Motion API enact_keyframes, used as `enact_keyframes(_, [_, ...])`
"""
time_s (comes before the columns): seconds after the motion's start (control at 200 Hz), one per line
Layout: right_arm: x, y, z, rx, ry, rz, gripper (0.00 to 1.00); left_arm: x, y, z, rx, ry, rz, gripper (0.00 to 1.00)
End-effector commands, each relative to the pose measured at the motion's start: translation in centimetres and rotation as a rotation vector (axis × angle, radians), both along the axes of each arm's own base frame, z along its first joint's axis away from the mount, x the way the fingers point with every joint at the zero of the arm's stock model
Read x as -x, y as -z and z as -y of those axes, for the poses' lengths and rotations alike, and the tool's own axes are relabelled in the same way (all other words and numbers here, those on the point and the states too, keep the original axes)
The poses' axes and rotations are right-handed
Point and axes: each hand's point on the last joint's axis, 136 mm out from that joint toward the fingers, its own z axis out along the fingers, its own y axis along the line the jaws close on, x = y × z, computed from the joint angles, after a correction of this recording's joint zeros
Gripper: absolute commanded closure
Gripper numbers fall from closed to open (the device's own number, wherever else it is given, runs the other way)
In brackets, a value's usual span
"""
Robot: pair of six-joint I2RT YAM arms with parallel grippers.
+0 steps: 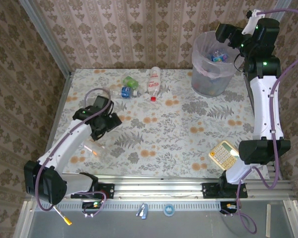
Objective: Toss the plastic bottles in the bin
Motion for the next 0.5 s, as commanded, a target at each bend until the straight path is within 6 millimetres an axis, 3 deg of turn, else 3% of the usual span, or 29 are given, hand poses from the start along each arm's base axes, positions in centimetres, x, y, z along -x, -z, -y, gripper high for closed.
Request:
enact_keyframes(0.0, [1.2,-1.3,-0.7,-0.004,-0.027,0.036,0.0,4.4,2.2,-2.4,-0.017,-0.134,-0.177,0.0])
enact_keyframes(0.155, [1.4,-1.0,-0.9,-0.004,-0.036,0.033,0.0,5.5,3.8,-3.9,-0.026,-0.189,-0.215,0.0])
enact_keyframes(0.495, [2.0,-0.7,-1.1,0.021,-0.051,0.036,0.0,6.1,7.7,-5.3,-0.002,-0.251,-0.323,0.0])
